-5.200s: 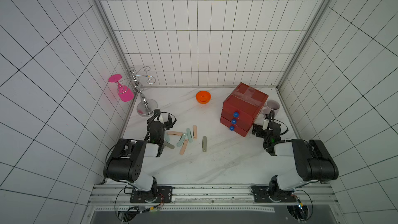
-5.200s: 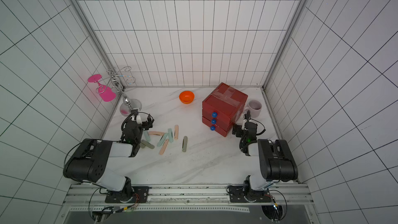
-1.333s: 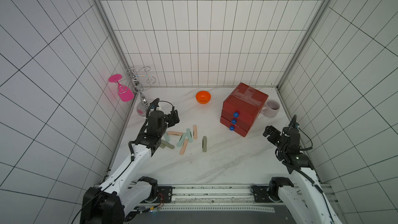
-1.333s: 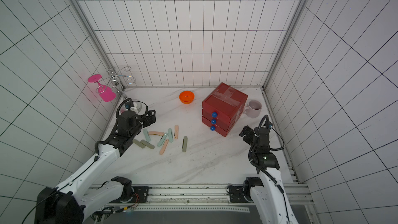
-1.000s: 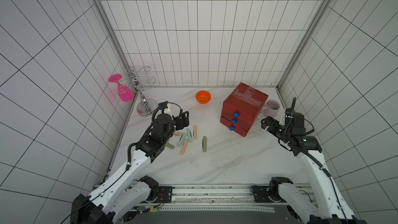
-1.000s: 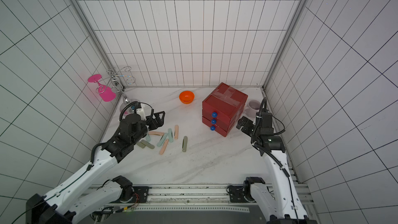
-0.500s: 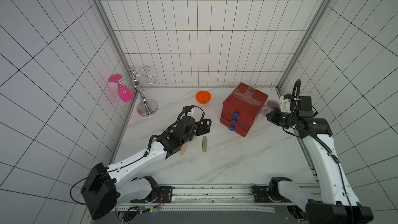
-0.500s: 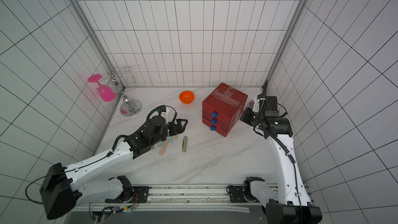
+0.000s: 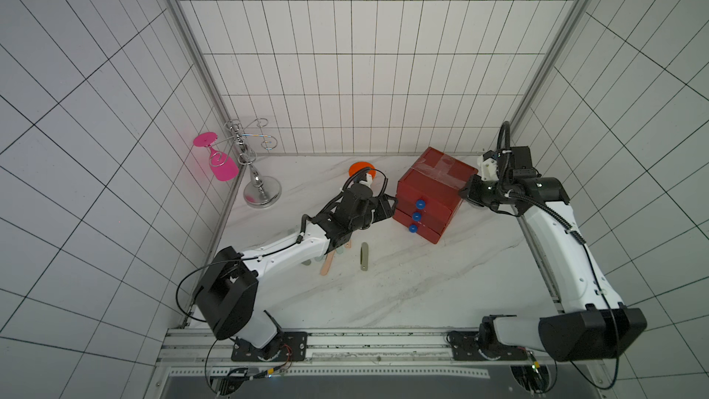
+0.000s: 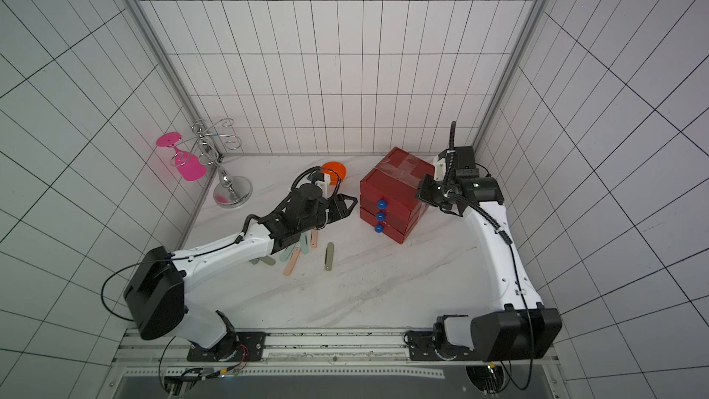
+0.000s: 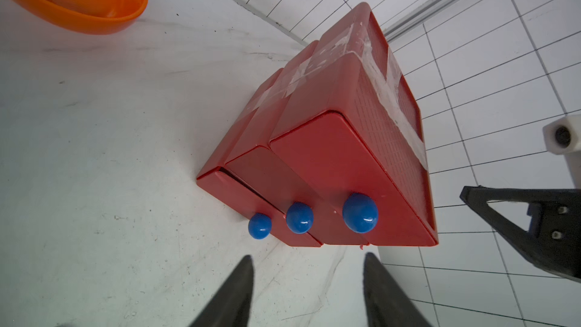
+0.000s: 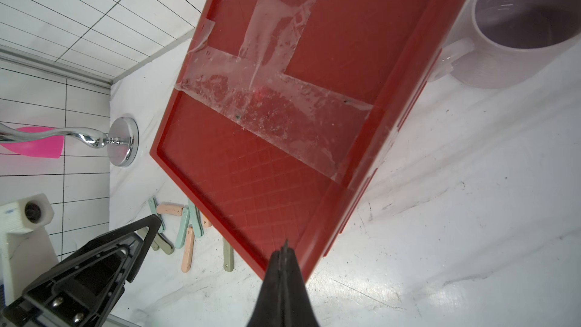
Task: Place the fruit knives into the drawer by color
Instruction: Adjust the storage box at the center of the board.
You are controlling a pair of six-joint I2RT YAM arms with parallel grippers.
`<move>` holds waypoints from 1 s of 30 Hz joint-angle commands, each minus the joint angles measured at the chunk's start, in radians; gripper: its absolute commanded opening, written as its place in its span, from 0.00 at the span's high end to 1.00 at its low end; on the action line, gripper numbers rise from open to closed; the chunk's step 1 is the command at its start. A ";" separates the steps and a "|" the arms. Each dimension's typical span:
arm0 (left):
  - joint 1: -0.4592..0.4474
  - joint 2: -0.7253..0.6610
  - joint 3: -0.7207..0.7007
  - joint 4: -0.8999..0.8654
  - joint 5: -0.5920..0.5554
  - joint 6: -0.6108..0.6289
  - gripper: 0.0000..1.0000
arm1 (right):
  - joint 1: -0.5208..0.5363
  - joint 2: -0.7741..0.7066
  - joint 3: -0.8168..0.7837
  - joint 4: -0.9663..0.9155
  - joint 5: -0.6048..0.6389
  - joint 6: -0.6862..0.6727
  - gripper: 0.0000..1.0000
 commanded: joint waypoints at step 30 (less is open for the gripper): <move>0.068 0.299 0.219 0.129 0.150 -0.058 1.00 | 0.108 0.149 0.060 0.022 0.015 -0.039 1.00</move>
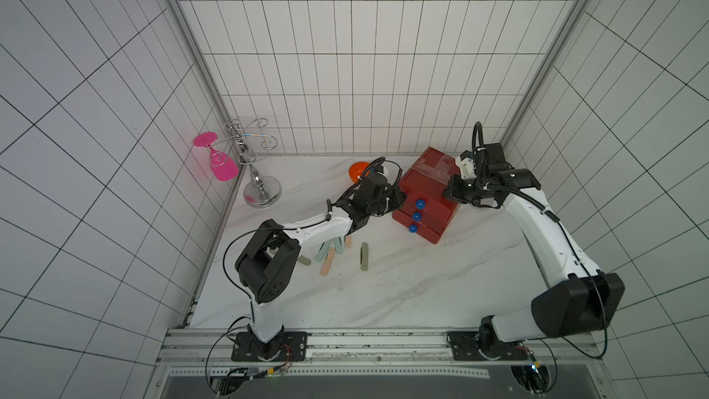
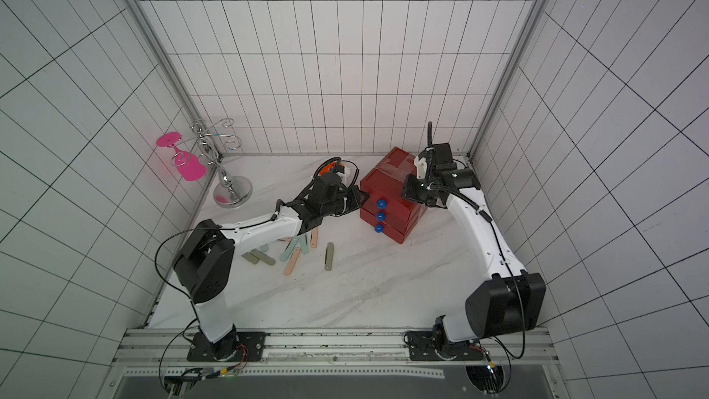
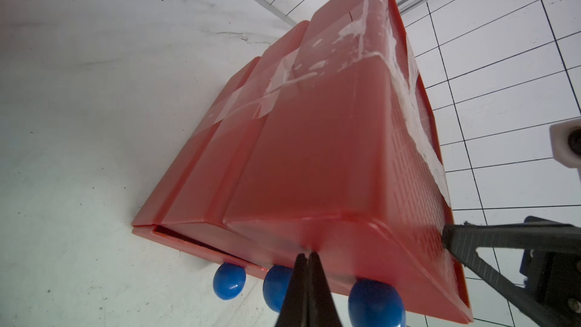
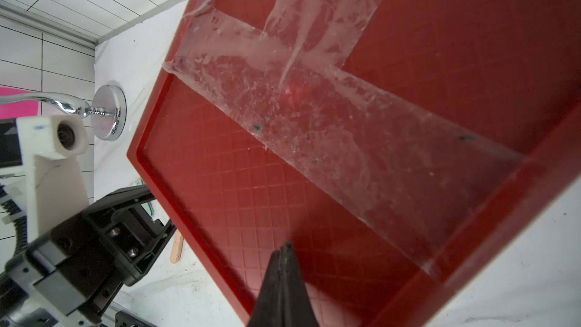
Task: Place the fruit knives into the drawer by color
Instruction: Adjust the storage box at the center of the board.
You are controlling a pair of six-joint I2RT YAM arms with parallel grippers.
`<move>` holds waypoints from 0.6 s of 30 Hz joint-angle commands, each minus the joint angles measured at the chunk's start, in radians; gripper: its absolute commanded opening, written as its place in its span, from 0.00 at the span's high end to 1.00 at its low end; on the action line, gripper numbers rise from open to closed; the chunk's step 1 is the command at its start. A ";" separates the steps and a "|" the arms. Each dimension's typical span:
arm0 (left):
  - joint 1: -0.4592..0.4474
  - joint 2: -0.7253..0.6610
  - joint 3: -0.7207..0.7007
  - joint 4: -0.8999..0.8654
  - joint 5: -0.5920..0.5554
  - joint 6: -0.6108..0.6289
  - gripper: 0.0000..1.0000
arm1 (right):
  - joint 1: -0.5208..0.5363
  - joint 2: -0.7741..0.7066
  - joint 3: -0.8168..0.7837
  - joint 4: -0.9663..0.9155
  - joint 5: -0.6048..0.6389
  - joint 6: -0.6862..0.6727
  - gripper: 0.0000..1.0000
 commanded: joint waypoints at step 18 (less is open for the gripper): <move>0.082 0.143 0.161 0.059 0.086 -0.032 1.00 | 0.084 0.113 0.086 -0.019 0.025 0.004 1.00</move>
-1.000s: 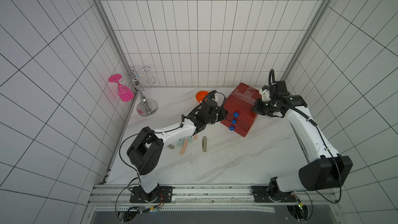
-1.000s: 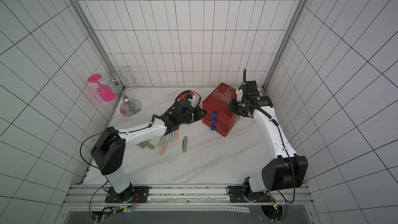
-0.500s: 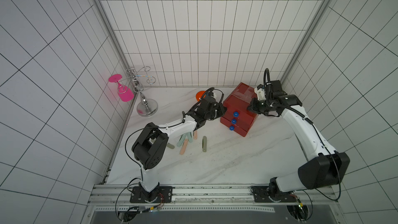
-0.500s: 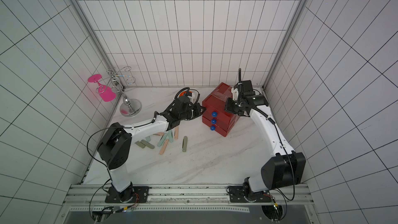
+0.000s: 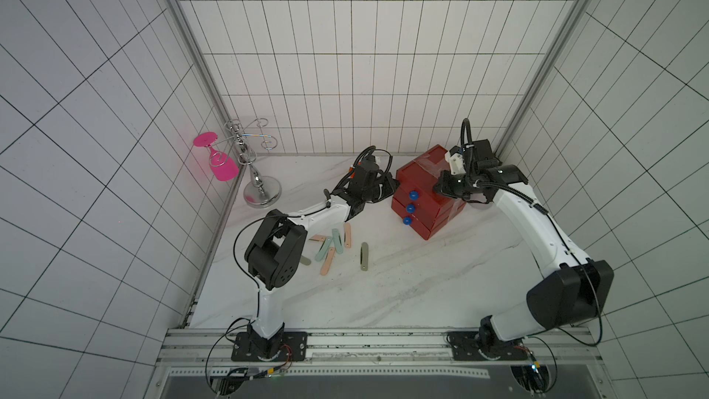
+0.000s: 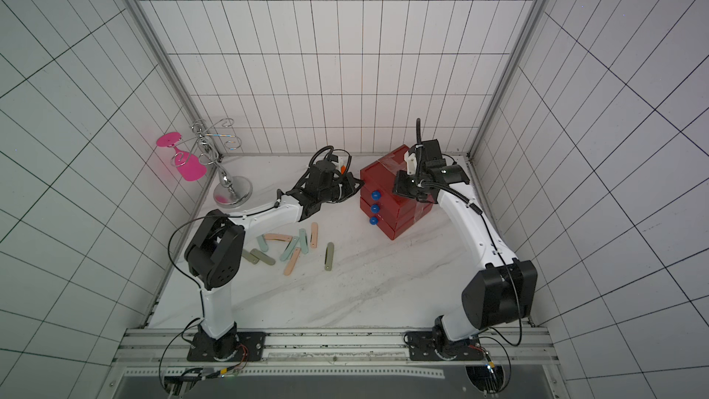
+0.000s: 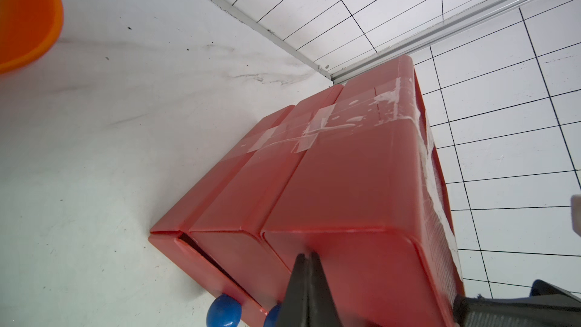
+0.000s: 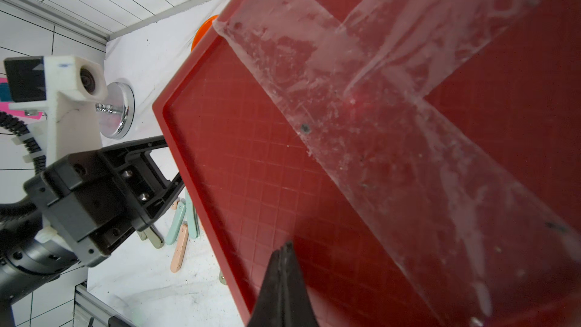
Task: Place the fruit knives into the drawer by color
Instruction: Adjust the storage box at the center of the board, then open the drawer in the storage box.
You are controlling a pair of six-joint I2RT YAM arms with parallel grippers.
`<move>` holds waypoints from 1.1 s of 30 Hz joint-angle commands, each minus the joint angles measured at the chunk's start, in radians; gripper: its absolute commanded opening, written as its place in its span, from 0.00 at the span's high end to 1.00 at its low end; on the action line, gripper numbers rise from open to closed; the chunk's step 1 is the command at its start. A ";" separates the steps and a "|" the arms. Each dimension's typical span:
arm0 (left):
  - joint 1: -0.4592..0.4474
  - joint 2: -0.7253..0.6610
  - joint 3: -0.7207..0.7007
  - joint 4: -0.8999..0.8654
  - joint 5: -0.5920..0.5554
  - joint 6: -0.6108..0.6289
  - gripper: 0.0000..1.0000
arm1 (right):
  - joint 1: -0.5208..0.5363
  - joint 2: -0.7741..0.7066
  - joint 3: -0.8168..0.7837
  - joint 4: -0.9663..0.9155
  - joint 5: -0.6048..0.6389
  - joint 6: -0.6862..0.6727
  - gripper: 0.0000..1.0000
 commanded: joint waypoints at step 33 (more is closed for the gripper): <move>-0.043 -0.144 -0.303 0.436 0.157 -0.212 0.43 | -0.042 -0.003 0.028 -0.036 0.113 0.020 0.99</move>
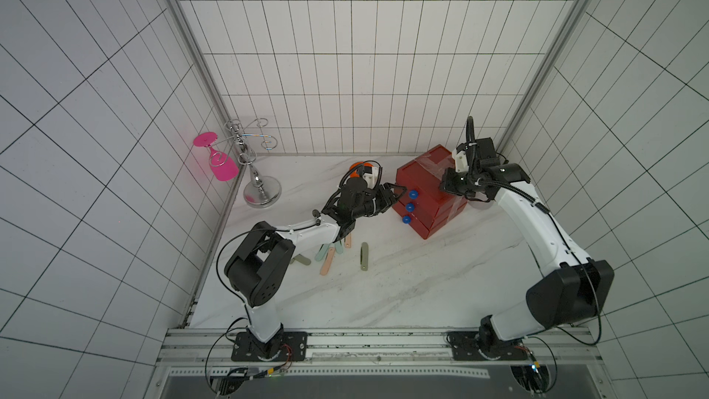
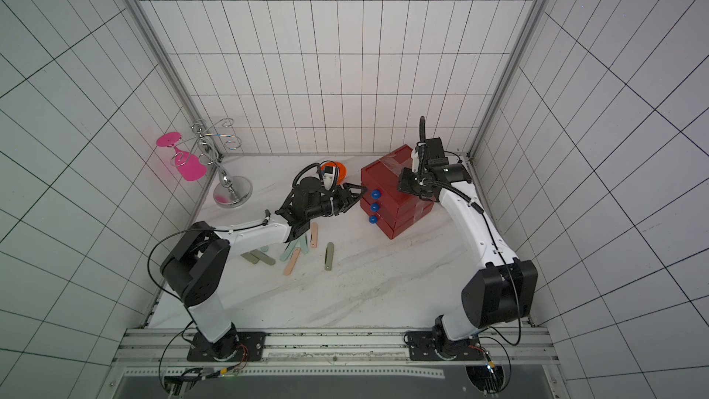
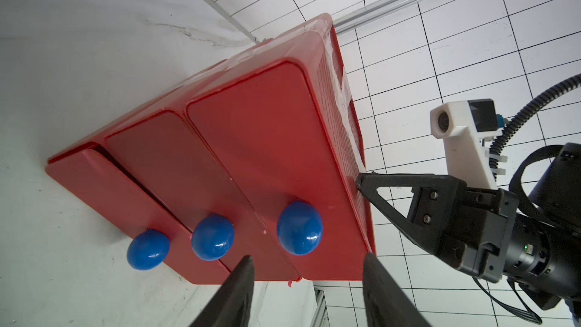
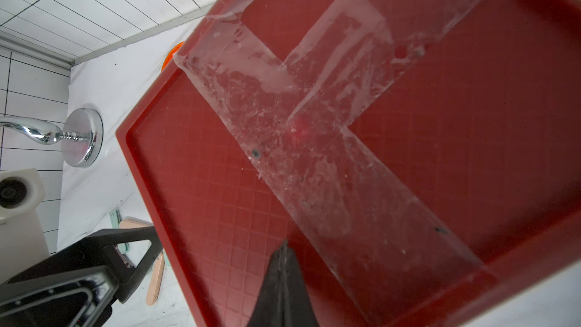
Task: Place the fruit knives into the drawer by color
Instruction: Open the drawer in the storage box.
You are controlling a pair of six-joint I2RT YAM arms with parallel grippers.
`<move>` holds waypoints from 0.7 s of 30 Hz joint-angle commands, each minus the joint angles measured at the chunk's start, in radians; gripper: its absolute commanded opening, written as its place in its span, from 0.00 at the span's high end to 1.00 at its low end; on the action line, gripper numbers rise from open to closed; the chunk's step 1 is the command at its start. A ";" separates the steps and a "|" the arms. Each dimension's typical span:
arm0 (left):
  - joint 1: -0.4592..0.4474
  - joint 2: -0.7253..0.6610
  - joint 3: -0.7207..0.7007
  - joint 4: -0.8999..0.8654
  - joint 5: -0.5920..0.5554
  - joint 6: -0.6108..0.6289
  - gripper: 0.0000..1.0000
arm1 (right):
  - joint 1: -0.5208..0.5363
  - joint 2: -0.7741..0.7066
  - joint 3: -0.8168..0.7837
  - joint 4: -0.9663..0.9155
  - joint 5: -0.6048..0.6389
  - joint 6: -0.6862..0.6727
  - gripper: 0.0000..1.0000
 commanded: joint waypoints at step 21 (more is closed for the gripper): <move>-0.047 0.187 0.135 0.110 0.011 -0.086 0.46 | -0.020 0.015 -0.030 -0.019 -0.049 0.003 0.98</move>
